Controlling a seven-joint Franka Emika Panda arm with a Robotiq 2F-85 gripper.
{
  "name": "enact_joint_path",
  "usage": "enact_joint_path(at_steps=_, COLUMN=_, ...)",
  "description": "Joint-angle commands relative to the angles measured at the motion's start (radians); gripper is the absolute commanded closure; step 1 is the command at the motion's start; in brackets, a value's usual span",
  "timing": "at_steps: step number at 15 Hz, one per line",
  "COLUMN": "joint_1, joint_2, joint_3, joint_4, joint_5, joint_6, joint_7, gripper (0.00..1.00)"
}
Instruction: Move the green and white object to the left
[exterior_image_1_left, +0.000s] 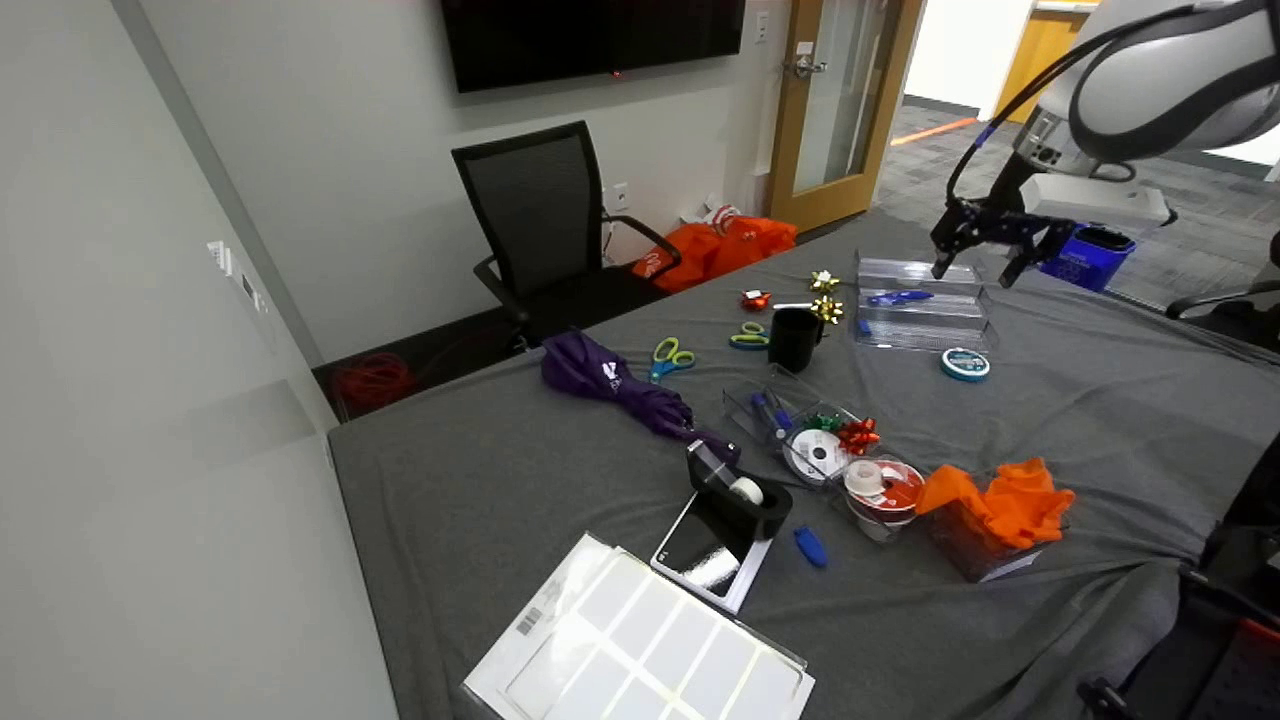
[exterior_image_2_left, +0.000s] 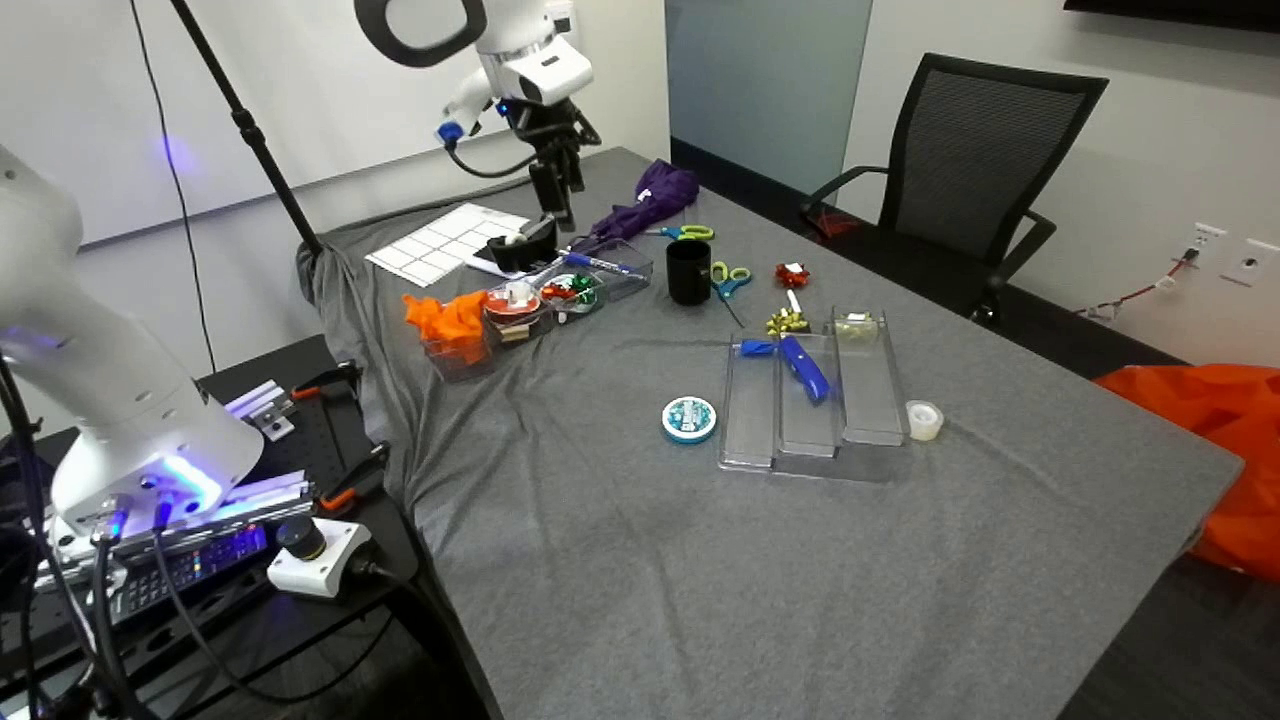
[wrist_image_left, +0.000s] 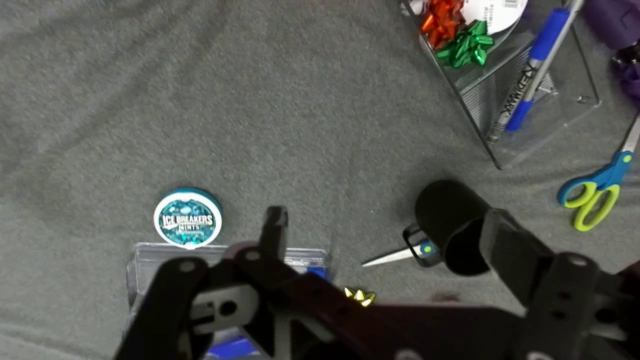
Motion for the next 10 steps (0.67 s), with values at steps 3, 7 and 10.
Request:
enact_joint_path(at_steps=3, joint_1=-0.049, joint_2=0.177, joint_3=-0.032, joint_4=0.041, joint_5=0.254, joint_6=0.095, joint_7=-0.257, gripper=0.0)
enact_joint_path(at_steps=7, joint_1=-0.086, joint_2=0.298, joint_3=-0.038, joint_4=0.092, joint_5=0.291, joint_6=0.153, joint_7=-0.328, gripper=0.0)
enact_joint_path(at_steps=10, joint_1=-0.068, joint_2=0.389, joint_3=-0.096, joint_4=0.16, joint_5=0.152, joint_6=0.121, joint_7=-0.186, gripper=0.0)
